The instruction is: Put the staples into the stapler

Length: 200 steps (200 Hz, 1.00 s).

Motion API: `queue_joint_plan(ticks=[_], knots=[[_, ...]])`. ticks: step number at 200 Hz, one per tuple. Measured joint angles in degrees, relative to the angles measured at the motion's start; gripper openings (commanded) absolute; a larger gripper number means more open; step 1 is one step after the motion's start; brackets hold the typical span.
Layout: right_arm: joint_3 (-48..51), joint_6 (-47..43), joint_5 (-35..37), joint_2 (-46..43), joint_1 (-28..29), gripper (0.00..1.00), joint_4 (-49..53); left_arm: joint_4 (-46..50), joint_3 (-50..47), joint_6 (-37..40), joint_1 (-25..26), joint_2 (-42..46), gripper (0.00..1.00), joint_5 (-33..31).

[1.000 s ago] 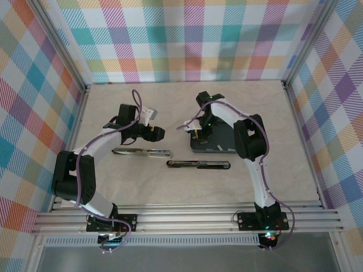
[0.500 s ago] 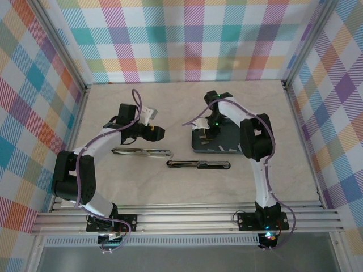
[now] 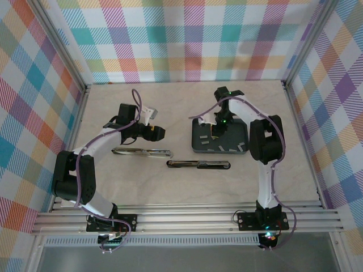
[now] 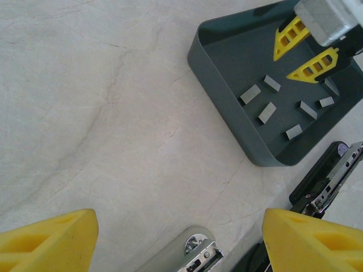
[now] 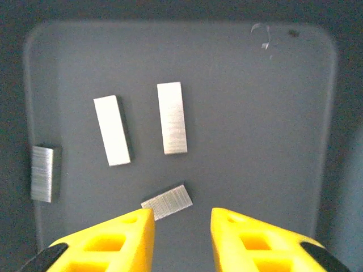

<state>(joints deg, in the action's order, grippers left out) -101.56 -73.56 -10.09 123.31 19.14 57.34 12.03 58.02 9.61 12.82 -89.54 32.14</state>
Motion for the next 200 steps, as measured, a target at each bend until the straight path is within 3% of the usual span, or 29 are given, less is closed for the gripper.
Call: queue_joint_plan(ticks=[44, 73, 200], knots=[[0.0, 0.33, -0.63, -0.46, 4.17, 0.35, -1.18, 0.48, 0.79, -2.16, 0.0, -0.46, 0.77, -1.16], [0.0, 0.76, -0.17, -0.42, 6.43, 0.36, -1.27, 3.8, 3.37, -4.74, -0.02, -2.25, 0.78, -5.53], [-2.19, 2.89, 4.33, 3.34, 7.58, 0.4, -2.45, 7.37, 3.69, -7.06, -0.22, -1.77, 0.79, -10.27]])
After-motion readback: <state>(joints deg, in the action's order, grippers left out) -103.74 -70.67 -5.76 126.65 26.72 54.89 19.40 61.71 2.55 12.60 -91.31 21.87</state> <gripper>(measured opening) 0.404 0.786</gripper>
